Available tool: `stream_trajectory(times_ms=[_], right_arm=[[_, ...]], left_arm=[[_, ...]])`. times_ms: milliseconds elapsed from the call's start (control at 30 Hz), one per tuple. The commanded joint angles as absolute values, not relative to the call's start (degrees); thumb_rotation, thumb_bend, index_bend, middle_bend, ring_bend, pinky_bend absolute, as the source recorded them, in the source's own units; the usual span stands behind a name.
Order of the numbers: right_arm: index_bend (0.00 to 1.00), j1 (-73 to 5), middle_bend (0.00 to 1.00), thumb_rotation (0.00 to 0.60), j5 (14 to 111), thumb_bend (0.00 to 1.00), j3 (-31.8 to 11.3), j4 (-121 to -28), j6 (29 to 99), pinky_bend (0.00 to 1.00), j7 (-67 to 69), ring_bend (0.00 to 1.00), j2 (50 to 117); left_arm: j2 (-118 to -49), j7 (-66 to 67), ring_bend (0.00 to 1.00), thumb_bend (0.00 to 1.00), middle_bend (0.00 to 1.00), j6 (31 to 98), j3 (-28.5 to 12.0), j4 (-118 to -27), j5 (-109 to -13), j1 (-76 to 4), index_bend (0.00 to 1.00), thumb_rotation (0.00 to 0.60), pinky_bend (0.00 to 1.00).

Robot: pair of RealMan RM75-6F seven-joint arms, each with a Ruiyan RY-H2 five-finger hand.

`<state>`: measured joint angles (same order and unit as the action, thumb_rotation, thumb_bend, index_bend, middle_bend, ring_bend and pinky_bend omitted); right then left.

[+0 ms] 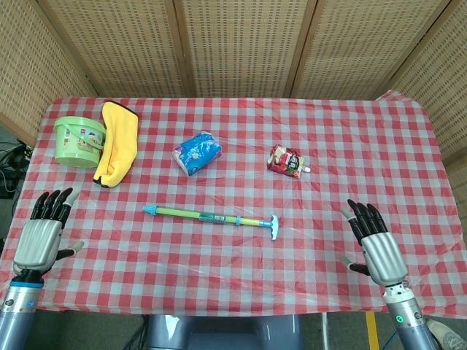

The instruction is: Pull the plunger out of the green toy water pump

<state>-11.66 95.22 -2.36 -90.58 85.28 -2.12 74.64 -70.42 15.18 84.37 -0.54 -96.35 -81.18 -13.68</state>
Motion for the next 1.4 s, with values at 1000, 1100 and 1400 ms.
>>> stream_trajectory(times_ms=[1000,1100,1400], right_arm=[[0.43,-32.57,1.0,0.6,62.81,0.24,-17.06,-91.99,66.21,0.87,-40.16,1.0,104.49],[0.45,-33.43,1.0,0.6,61.29,0.25,-17.49,-90.56,66.13,0.88,-40.34,1.0,105.32],[0.47,-36.18,1.0,0.6,56.27,0.36,-18.35,-86.66,64.48,0.88,-40.28,1.0,107.06]], left_arm=[[-70.13,11.0,0.0,0.01,0.0,78.66,-2.96,-94.73,-79.15,-13.91,0.0,0.6,0.0],[-69.94,10.65,0.0,0.01,0.0,78.04,-3.14,-94.59,-78.74,-14.01,0.0,0.6,0.0],[-69.83,10.44,0.0,0.01,0.0,77.01,-3.56,-94.69,-77.98,-14.14,0.0,0.6,0.0]])
